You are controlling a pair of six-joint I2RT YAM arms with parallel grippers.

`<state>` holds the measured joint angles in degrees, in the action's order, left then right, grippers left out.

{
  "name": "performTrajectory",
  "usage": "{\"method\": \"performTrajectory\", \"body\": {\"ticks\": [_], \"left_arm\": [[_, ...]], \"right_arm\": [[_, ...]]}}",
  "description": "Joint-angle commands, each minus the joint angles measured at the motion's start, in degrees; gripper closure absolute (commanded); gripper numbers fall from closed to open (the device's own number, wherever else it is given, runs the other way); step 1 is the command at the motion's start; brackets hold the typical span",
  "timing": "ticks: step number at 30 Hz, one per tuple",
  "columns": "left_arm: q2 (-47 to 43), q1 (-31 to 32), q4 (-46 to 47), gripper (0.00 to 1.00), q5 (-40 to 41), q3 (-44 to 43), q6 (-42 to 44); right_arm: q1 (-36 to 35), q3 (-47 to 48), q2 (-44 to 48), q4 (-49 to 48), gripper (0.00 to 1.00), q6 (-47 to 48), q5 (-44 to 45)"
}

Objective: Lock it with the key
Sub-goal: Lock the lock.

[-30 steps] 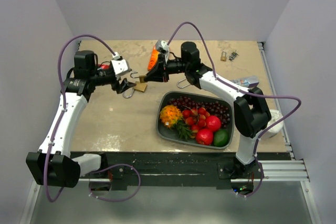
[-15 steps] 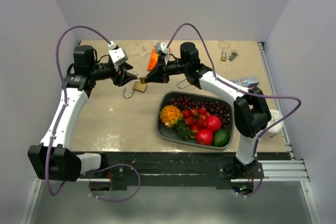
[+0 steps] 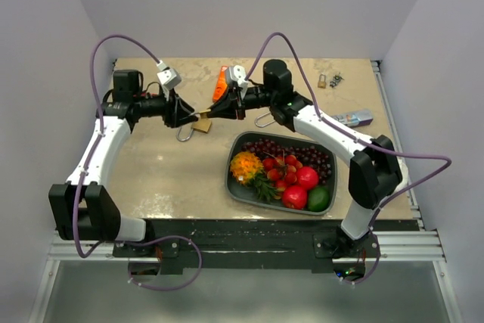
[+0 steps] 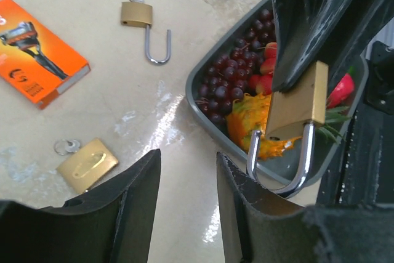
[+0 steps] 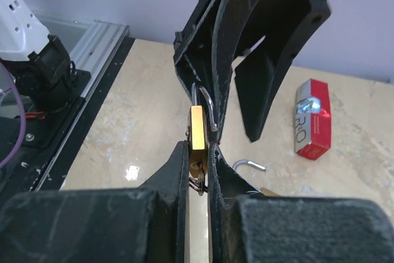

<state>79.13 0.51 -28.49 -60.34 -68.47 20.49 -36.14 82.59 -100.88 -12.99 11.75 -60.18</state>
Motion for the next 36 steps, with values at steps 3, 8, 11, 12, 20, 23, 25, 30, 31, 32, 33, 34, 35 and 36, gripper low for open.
{"method": "performTrajectory", "body": {"ticks": [3, 8, 11, 12, 20, 23, 25, 30, 31, 32, 33, 34, 35, 36], "left_arm": [[-0.82, -3.31, -3.61, 0.53, -3.73, -2.90, 0.45], [-2.05, -7.55, -16.81, 0.52, -4.44, -5.79, 19.69], [-2.66, -4.83, -28.80, 0.52, -4.00, -6.50, 34.60], [-3.54, -3.95, -29.16, 0.52, -3.83, -6.33, 35.40], [-9.61, 3.53, -9.22, 0.61, 0.57, -1.32, 20.21], [-9.26, 4.84, -8.69, 0.63, 0.22, -1.85, 18.71], [-9.43, 5.37, -7.90, 0.63, 0.48, -1.67, 18.09], [-9.52, 5.73, -6.75, 0.64, 2.50, -1.32, 16.43], [-9.44, 5.64, -6.84, 0.64, 3.03, -1.23, 16.51], [-9.35, 5.73, -7.28, 0.64, 3.64, -1.23, 16.60], [-9.09, 5.64, -7.72, 0.65, 5.21, -1.23, 16.69], [-8.91, 5.64, -8.68, 0.65, 5.92, -1.49, 17.38], [-8.56, 5.55, -11.82, 0.66, 6.54, -1.76, 20.35], [-8.21, 5.55, -13.24, 0.66, 7.85, -1.93, 21.77]], "right_arm": [[-0.07, 0.65, 2.36, -0.63, 1.00, 3.11, -0.20], [1.07, -1.10, 2.88, -5.79, 1.00, -6.18, -0.11], [1.16, -1.11, 2.97, -5.99, 1.00, -7.53, 0.15], [1.25, -1.02, 2.97, -5.90, 1.00, -7.79, 0.68], [1.16, -0.67, 2.71, -5.90, 1.00, -9.46, 1.38], [1.07, -0.67, 2.97, -5.38, 1.00, -9.11, 1.30], [1.07, -0.85, 3.15, -5.20, 1.00, -8.85, 1.21], [1.07, -1.02, 3.58, -5.11, 1.00, -8.50, 0.59], [1.07, -1.02, 3.50, -4.94, 1.00, -8.24, 0.68], [1.16, -1.11, 3.67, -4.76, 1.00, -7.97, 0.68], [1.07, -1.02, 3.67, -4.41, 1.00, -7.71, 0.59], [1.07, -1.02, 3.76, -3.89, 1.00, -7.44, 0.42], [1.16, -1.11, 3.85, -3.71, 1.00, -7.53, 0.33], [1.33, -1.29, 4.20, -3.62, 1.00, -7.44, 0.33]]}}
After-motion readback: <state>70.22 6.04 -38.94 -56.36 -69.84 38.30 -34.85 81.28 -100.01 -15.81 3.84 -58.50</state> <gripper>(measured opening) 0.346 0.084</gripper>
